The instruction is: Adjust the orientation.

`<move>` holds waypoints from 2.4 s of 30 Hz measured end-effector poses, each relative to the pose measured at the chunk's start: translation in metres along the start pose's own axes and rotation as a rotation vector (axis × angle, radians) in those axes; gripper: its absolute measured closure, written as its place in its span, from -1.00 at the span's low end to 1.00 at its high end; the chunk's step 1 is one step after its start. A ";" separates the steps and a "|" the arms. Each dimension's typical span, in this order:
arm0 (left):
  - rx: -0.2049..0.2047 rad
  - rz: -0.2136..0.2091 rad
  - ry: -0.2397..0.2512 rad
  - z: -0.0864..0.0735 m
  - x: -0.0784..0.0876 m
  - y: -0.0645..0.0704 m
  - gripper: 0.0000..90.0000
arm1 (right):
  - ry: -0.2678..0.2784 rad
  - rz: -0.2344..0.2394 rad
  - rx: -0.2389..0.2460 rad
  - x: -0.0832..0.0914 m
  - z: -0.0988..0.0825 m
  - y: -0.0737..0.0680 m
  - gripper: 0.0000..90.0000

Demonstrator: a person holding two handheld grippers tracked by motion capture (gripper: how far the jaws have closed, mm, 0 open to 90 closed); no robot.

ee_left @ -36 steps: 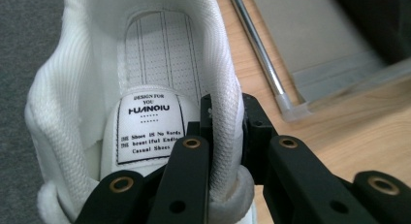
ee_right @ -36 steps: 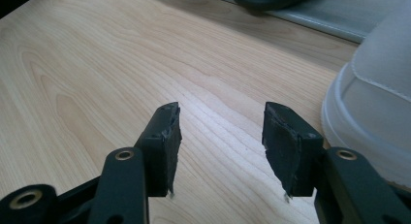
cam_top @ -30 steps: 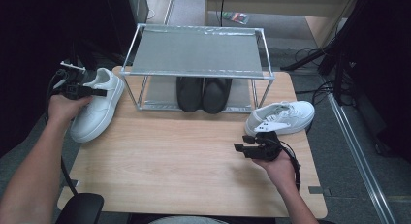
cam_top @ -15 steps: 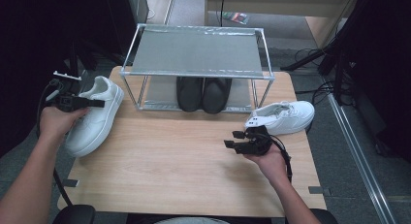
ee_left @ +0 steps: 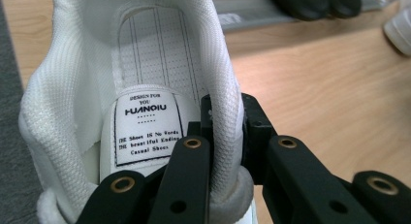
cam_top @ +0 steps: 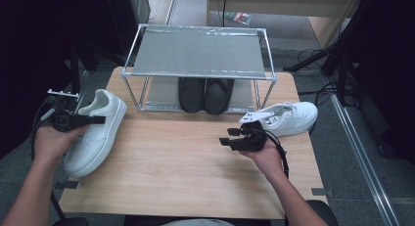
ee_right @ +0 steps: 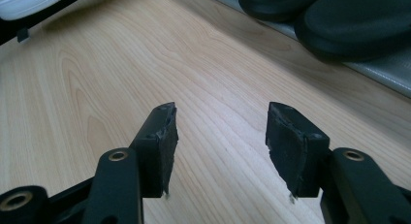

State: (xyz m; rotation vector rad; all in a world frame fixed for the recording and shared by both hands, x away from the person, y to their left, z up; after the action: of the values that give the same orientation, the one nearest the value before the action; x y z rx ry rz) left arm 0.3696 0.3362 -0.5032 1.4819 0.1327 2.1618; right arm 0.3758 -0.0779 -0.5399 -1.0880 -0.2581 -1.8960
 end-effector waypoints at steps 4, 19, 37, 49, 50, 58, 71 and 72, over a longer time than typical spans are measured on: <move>-0.023 -0.015 -0.002 -0.011 -0.001 0.017 0.87 | -0.007 0.007 0.009 -0.003 0.003 -0.002 0.03; -0.176 -0.078 -0.033 -0.013 -0.016 0.086 0.87 | -0.010 0.010 0.016 -0.004 0.003 -0.005 0.03; -0.362 -0.164 -0.137 0.003 -0.081 0.169 0.87 | 0.002 -0.013 -0.005 0.006 -0.007 -0.003 0.03; -0.493 -0.234 -0.208 0.016 -0.127 0.232 0.86 | 0.025 -0.048 -0.052 0.020 -0.021 0.003 0.03; -0.500 -0.235 -0.213 0.016 -0.130 0.235 0.86 | 0.027 -0.051 -0.056 0.021 -0.022 0.004 0.03; -0.547 -0.241 -0.230 0.019 -0.162 0.261 0.85 | 0.041 -0.068 -0.087 0.028 -0.032 0.006 0.04; -0.593 -0.238 -0.249 0.013 -0.181 0.267 0.82 | 0.037 -0.087 -0.099 0.031 -0.041 0.006 0.04; -0.595 -0.232 -0.245 0.014 -0.181 0.267 0.81 | 0.037 -0.086 -0.094 0.031 -0.041 0.005 0.04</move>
State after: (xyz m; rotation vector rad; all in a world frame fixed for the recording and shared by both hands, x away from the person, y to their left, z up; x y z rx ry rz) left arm 0.3365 0.0191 -0.5552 1.2827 -0.3754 1.6222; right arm 0.3498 -0.1224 -0.5415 -1.1187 -0.1989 -2.0210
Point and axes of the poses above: each handheld gripper's, and its own axes: x roughly backward along the jaws, z roughly out of its top, y roughly to its right, the point moved 10 cm from there along -x, roughly forward along the jaws, and after that the axes turned 14 degrees about -y, right-handed, at the moved point
